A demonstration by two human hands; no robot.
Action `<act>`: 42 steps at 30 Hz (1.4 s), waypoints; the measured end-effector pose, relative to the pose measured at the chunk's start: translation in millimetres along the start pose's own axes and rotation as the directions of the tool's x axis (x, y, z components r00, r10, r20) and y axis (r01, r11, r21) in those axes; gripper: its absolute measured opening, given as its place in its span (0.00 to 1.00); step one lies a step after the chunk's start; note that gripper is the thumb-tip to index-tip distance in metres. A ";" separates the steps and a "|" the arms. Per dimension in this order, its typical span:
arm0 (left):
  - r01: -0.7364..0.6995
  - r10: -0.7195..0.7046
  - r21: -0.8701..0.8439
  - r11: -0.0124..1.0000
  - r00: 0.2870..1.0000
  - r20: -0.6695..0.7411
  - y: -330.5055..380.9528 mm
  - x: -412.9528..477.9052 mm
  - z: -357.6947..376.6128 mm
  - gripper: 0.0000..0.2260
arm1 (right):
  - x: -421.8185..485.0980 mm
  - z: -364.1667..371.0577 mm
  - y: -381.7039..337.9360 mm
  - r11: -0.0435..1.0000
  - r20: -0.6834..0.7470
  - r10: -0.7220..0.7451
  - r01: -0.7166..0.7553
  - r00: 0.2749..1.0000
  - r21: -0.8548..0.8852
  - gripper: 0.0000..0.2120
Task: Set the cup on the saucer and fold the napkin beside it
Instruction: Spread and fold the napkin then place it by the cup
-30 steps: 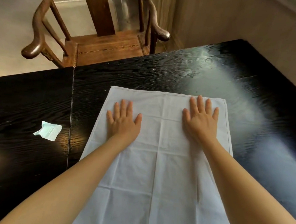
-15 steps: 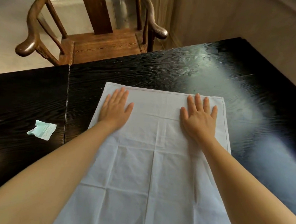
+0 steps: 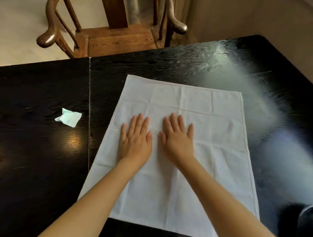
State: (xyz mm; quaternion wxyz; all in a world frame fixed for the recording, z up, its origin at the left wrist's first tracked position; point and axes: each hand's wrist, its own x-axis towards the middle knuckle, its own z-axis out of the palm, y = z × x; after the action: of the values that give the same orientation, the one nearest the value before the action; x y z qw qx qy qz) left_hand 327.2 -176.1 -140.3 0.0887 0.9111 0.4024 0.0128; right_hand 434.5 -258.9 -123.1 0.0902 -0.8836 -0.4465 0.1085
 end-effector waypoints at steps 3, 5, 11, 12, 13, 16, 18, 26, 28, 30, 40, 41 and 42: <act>0.001 -0.001 0.017 1.000 0.999 -0.032 -28.5 -18.5 -1.7 0.30 | -30.9 7.8 4.6 0.997 -0.038 0.080 -0.080 0.996 -0.013 0.31; -0.013 0.014 0.047 0.999 1.000 -0.020 -49.9 -28.4 -4.8 0.31 | -43.8 4.8 23.3 0.992 -0.042 0.122 -0.123 0.992 -0.032 0.32; -0.063 0.060 0.071 0.996 0.997 0.040 -75.4 -39.7 -8.7 0.30 | -87.7 -8.2 75.6 0.968 -0.049 0.233 -0.237 0.971 -0.086 0.33; -0.052 0.048 0.072 0.996 0.997 0.059 -78.7 -40.3 -10.0 0.28 | -92.9 -10.1 81.7 0.965 -0.056 0.244 -0.248 0.968 -0.084 0.34; -0.014 0.008 0.075 0.997 0.997 0.082 -81.9 -43.1 -13.4 0.27 | -97.5 -11.3 87.5 0.959 -0.067 0.267 -0.272 0.961 -0.077 0.34; 0.091 -0.097 0.073 0.993 0.992 0.085 -80.1 -67.9 -21.4 0.27 | -107.0 -13.0 92.3 0.914 -0.079 0.399 -0.403 0.914 -0.052 0.36; -0.001 -0.002 0.056 0.998 0.999 0.040 -59.4 -95.8 -16.4 0.27 | -112.0 -8.3 64.8 0.921 -0.061 0.386 -0.388 0.920 -0.025 0.37; -0.234 0.227 0.077 0.969 0.970 0.088 -34.9 -131.3 -4.2 0.27 | -164.3 23.8 -16.2 0.994 -0.066 0.081 -0.086 0.994 -0.072 0.27; -0.376 0.364 0.113 0.920 0.924 0.118 -58.6 -130.5 -5.9 0.27 | -175.3 21.6 3.5 0.993 -0.051 0.074 -0.079 0.996 -0.090 0.28; -0.518 0.490 0.151 0.842 0.851 0.192 -79.0 -127.8 -9.9 0.28 | -185.7 18.5 19.5 0.993 -0.006 0.045 -0.046 0.999 -0.111 0.28; -0.755 0.694 0.177 0.632 0.652 0.306 -106.0 -117.9 -25.6 0.35 | -202.2 -18.7 75.6 0.904 0.133 -0.402 0.416 0.906 -0.101 0.25; -0.756 0.694 0.183 0.628 0.651 0.308 -105.1 -119.3 -26.8 0.36 | -202.6 -18.8 75.3 0.890 0.103 -0.425 0.436 0.899 -0.130 0.23; -0.756 0.692 0.179 0.630 0.651 0.311 -104.2 -120.6 -27.3 0.37 | -203.8 -17.9 73.3 0.878 0.084 -0.441 0.449 0.893 -0.165 0.21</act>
State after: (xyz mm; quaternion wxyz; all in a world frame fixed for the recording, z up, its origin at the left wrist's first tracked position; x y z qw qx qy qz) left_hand 166.9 -191.9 -125.5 -0.0173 0.9937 -0.0147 -0.1096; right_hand 378.0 -467.6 -102.0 0.0227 -0.7591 -0.6475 0.0635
